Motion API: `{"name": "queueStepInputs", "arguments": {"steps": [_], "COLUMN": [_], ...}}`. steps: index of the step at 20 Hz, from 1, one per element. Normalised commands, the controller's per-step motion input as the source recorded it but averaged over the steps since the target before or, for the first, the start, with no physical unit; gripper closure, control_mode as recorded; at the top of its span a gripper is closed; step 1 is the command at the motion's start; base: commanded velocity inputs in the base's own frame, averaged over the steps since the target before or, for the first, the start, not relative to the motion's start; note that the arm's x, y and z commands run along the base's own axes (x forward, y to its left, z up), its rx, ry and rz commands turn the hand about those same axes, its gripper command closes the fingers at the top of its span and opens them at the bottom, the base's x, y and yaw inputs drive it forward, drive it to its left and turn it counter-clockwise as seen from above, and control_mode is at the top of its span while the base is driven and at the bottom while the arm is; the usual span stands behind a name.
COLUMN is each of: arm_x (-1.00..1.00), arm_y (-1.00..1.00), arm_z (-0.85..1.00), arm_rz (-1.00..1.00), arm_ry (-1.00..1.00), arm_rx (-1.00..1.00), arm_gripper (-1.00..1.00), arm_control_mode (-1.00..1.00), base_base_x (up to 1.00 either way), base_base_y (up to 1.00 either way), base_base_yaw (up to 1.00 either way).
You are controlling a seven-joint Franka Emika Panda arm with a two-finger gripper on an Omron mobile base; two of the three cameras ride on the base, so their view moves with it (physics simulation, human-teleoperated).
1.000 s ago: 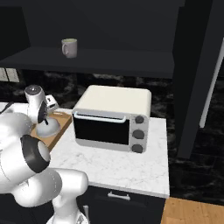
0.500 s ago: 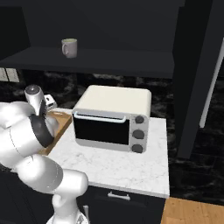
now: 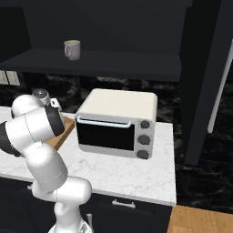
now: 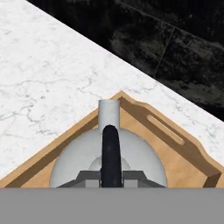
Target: Pick the kettle from the counter and place it on the tray. Then pick the mug from the cabinet and place it on the tray. Then close the cabinet doors.
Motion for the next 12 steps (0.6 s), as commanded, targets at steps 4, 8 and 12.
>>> {"name": "queueStepInputs", "arguments": {"steps": [4, 8, 12], "arm_x": [0.28, 0.26, 0.37], "arm_y": [0.06, 0.06, 0.07], "arm_z": [-0.16, -0.08, -0.04], "arm_rz": [-0.07, -0.12, -0.1], "arm_ry": [0.0, 0.0, 0.0], "arm_rx": [0.0, 0.0, 0.0], "arm_gripper": [1.0, 1.0, 1.0], "arm_control_mode": [-1.0, -1.0, -1.0], "base_base_x": [0.0, 0.0, 0.0], "base_base_y": [0.0, 0.0, 0.0], "base_base_yaw": [0.0, 0.0, 0.0]}}
